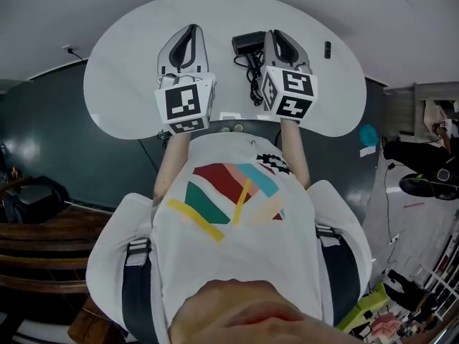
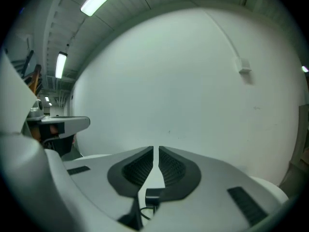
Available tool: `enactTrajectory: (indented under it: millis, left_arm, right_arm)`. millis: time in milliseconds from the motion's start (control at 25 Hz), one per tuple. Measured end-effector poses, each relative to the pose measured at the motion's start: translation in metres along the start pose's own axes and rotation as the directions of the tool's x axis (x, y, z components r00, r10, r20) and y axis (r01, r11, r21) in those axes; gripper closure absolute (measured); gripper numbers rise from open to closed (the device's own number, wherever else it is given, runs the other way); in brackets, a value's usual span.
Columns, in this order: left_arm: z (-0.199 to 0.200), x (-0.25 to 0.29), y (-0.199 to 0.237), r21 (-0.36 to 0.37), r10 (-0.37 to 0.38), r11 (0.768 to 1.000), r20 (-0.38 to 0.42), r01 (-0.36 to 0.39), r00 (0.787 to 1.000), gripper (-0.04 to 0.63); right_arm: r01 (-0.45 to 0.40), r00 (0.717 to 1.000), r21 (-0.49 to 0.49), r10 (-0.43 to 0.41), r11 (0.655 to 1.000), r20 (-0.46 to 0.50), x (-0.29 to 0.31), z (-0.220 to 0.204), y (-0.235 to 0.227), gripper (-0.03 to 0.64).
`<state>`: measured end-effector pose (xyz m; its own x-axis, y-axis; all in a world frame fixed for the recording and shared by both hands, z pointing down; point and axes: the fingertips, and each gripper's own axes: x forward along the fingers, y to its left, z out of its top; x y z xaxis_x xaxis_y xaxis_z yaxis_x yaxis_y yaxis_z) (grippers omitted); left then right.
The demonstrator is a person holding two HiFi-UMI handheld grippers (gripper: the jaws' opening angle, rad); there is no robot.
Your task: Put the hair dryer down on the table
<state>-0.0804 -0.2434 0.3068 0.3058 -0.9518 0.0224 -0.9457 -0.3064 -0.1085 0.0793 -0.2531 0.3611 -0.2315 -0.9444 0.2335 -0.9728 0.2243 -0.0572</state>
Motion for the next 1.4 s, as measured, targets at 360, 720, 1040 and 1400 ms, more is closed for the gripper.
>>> enactTrajectory:
  millis: [360, 720, 1040, 1400]
  left_arm:
    - [0.02, -0.003, 0.003, -0.017, 0.004, 1.0, 0.033, -0.003, 0.999, 0.578]
    - [0.027, -0.008, -0.003, -0.005, -0.013, 1.0, 0.051, 0.013, 0.999, 0.578]
    - [0.029, -0.008, -0.001, -0.012, -0.01, 1.0, 0.057, 0.011, 0.998, 0.578]
    - [0.032, -0.008, -0.002, -0.014, -0.011, 1.0, 0.059, 0.012, 0.998, 0.578]
  right_arm:
    - [0.02, 0.985, -0.058, -0.01, 0.998, 0.17, -0.024, 0.043, 0.005, 0.603]
    - [0.024, 0.968, -0.065, -0.006, 0.998, 0.252, -0.042, 0.061, 0.013, 0.606]
    - [0.027, 0.966, -0.072, -0.007, 0.997, 0.26, -0.043, 0.064, 0.012, 0.606]
    - [0.021, 0.963, -0.074, 0.0, 0.997, 0.268, -0.043, 0.068, 0.012, 0.606]
